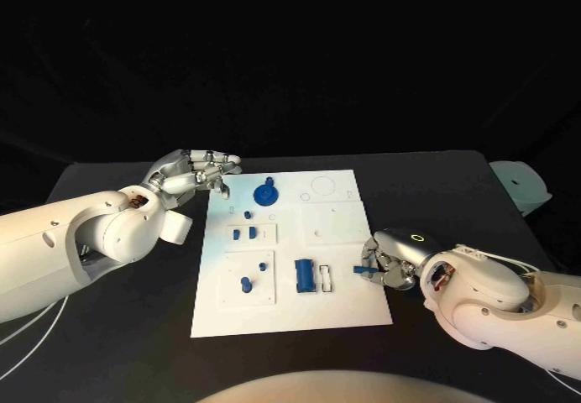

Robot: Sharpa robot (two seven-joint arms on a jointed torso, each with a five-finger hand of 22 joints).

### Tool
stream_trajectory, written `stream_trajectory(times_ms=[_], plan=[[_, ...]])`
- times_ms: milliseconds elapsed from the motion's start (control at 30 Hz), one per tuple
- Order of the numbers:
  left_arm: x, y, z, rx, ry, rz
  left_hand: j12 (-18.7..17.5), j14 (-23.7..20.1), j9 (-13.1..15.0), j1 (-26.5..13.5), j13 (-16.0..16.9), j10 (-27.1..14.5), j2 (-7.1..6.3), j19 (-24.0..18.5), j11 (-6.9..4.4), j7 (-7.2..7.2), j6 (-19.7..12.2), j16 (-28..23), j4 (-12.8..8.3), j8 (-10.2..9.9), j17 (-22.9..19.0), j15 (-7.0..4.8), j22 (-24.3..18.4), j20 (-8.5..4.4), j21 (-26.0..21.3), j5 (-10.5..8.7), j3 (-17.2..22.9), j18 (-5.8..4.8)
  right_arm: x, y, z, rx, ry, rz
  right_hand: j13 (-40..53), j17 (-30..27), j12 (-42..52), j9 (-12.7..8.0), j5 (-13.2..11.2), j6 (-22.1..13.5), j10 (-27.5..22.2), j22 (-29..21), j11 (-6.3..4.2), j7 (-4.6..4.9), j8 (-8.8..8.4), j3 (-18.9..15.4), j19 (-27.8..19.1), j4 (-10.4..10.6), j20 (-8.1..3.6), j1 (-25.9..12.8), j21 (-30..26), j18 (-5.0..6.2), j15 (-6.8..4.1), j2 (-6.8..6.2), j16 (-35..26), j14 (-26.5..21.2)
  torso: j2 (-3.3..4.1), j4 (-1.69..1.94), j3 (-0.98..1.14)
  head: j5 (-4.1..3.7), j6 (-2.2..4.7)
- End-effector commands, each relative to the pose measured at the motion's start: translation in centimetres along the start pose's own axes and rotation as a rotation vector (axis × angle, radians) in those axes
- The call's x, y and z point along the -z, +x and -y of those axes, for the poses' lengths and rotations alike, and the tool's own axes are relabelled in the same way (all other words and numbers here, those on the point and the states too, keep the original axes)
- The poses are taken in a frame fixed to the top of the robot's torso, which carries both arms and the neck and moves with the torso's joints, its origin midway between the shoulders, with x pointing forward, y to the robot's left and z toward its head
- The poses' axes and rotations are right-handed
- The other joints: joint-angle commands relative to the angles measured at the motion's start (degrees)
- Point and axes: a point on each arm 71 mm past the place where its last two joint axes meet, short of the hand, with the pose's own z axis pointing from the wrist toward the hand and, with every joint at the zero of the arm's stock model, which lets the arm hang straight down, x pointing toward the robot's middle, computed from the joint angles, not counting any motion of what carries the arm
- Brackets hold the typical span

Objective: Assemble the parts on the task board

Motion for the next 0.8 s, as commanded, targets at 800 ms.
stream_trajectory(times_ms=[800], plan=[[-0.1, 0.5, 0.1, 0.01, 0.005, -0.029, 0.3, -0.3, 0.1, -0.2, 0.1, -0.4, -0.07, 0.2, 0.1, 0.1, -0.3, -0.3, -0.1, 0.4, -0.1, 0.04, -0.1, 0.15, -0.4, -0.18, 0.1, 0.87, -0.4, 0.7, -3.1, -0.291, 0.033, -0.052, -0.1, 11.5, 1.0, 3.4, 2.6, -0.5, 0.8, 15.1, -0.13, -0.62, 2.63, 12.1, 6.1, -4.6, -0.56, -9.3, 0.3, -0.39, -0.62, -2.14, 0.5, 5.2, 0.18, 0.09, -0.02, -0.09, -0.1]])
